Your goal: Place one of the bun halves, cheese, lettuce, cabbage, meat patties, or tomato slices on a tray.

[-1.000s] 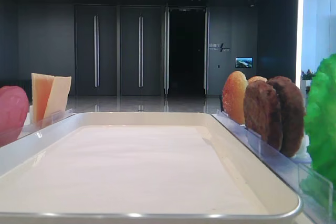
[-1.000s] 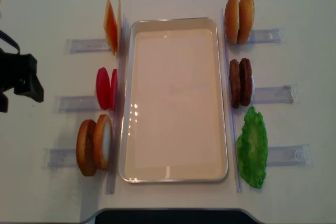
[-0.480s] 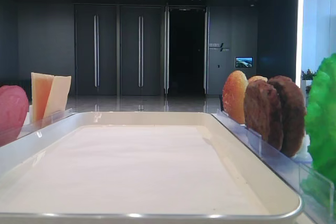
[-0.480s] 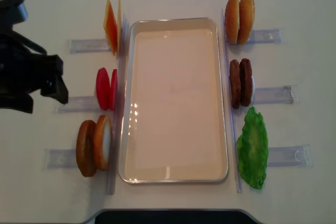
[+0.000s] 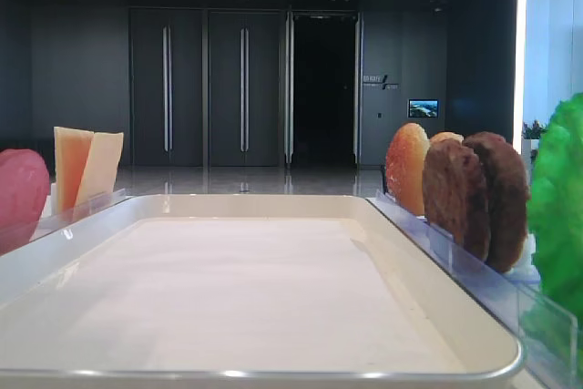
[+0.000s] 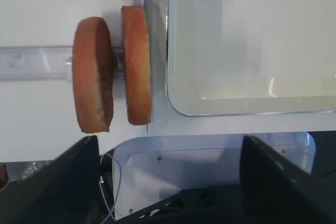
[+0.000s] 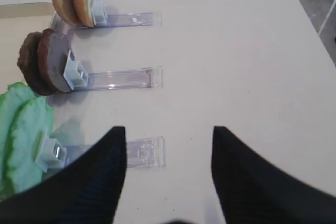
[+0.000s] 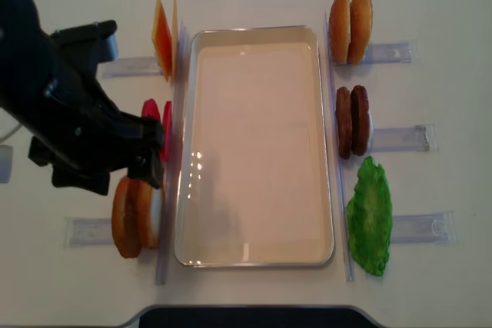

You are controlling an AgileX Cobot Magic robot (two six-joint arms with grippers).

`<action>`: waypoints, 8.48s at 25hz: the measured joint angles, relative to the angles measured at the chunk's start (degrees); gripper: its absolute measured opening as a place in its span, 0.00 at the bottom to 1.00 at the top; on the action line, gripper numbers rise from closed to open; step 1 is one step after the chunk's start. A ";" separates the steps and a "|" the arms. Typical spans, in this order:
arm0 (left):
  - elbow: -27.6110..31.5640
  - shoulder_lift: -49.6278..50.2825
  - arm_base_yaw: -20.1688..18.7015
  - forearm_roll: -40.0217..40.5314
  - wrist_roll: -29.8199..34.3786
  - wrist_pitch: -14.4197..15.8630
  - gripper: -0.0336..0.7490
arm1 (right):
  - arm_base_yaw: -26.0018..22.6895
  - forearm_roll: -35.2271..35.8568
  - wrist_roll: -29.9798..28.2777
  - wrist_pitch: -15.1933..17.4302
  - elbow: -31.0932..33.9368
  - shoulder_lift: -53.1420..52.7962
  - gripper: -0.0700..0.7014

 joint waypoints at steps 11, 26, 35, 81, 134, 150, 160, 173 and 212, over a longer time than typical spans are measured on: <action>0.00 8.52 -3.96 3.19 -5.22 -1.18 0.85 | 0.00 0.00 0.00 0.00 0.00 0.00 0.59; 0.00 14.85 -4.24 5.15 -5.28 -1.45 0.85 | 0.00 0.00 0.00 0.00 0.00 0.00 0.59; 0.00 15.42 -4.24 6.72 -5.39 -1.45 0.85 | 0.00 0.00 0.00 0.00 0.00 0.00 0.59; -0.02 20.20 -4.24 8.24 -5.74 -2.05 0.23 | 0.00 0.00 0.00 0.00 0.00 0.00 0.59; 18.18 9.08 2.10 -55.77 56.94 -40.19 0.20 | 0.00 0.00 0.00 0.00 0.00 0.00 0.59; 16.26 24.19 2.10 -74.75 81.88 -43.71 0.20 | 0.00 0.00 0.00 0.00 0.00 0.00 0.59; 15.96 24.50 2.10 -75.05 82.65 -43.54 0.20 | 0.00 0.00 0.00 0.00 0.00 0.00 0.59; 15.96 22.62 2.10 -67.33 75.35 -43.09 0.90 | 0.00 0.00 0.00 0.00 0.00 0.00 0.59; -14.01 13.35 21.18 11.62 17.75 -0.88 0.93 | 0.00 0.00 0.00 0.00 0.00 0.00 0.59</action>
